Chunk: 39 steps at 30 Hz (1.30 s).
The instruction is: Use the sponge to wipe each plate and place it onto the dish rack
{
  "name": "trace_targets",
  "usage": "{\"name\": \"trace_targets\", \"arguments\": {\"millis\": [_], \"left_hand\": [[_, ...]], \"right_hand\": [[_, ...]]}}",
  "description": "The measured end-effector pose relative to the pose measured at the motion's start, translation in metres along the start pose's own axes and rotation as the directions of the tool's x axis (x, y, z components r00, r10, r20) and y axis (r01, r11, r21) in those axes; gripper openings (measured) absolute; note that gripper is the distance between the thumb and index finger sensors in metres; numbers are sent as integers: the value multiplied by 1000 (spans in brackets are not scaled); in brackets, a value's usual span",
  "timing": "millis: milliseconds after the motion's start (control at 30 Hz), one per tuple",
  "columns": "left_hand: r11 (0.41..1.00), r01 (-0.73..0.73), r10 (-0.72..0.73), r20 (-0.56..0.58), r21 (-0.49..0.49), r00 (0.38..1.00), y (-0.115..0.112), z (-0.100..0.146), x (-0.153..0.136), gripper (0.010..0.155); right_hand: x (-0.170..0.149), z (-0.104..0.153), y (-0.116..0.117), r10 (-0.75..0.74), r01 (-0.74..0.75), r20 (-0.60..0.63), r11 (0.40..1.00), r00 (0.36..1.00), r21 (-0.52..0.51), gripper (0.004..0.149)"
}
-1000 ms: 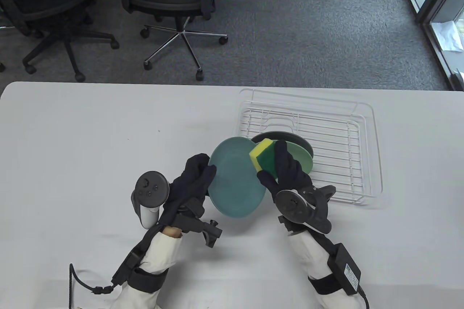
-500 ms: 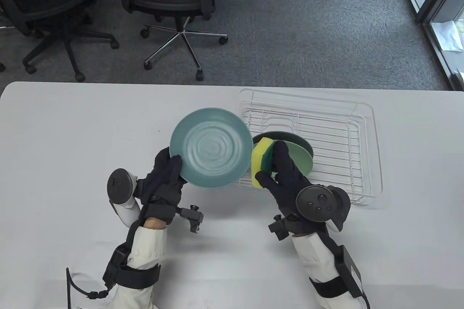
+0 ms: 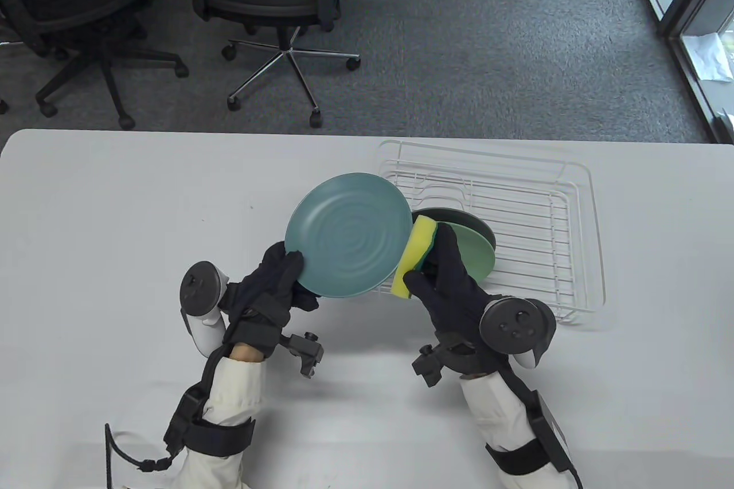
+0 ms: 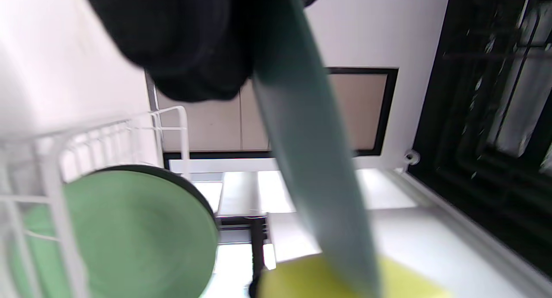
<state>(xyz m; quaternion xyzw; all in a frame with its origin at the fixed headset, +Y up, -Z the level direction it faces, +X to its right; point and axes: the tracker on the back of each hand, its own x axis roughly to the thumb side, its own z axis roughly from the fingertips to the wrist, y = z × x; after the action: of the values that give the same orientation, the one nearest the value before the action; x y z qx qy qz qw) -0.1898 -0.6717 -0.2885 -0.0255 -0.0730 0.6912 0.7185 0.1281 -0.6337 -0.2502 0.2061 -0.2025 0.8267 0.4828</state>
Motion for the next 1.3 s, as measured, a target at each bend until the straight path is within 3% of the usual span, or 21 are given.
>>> {"name": "trace_targets", "arguments": {"millis": [367,600,900,1300], "left_hand": [[998,59,-61,-43,-38,997,-4,-5,-9,46],[988,108,-112,-36,-109,993,-12,-7,-9,44],[966,156,-162,-11,-206,987,-23,-7,-6,42],[938,168,-171,16,-304,985,-38,-6,-4,40]], "right_hand": [[-8,0,-3,-198,197,-21,980,980,-25,72],[-20,-2,-8,-358,357,-50,934,932,-26,60],[-35,-4,-8,-498,499,-103,866,861,-16,56],[-45,-5,22,-525,547,-168,828,834,126,58]]}}
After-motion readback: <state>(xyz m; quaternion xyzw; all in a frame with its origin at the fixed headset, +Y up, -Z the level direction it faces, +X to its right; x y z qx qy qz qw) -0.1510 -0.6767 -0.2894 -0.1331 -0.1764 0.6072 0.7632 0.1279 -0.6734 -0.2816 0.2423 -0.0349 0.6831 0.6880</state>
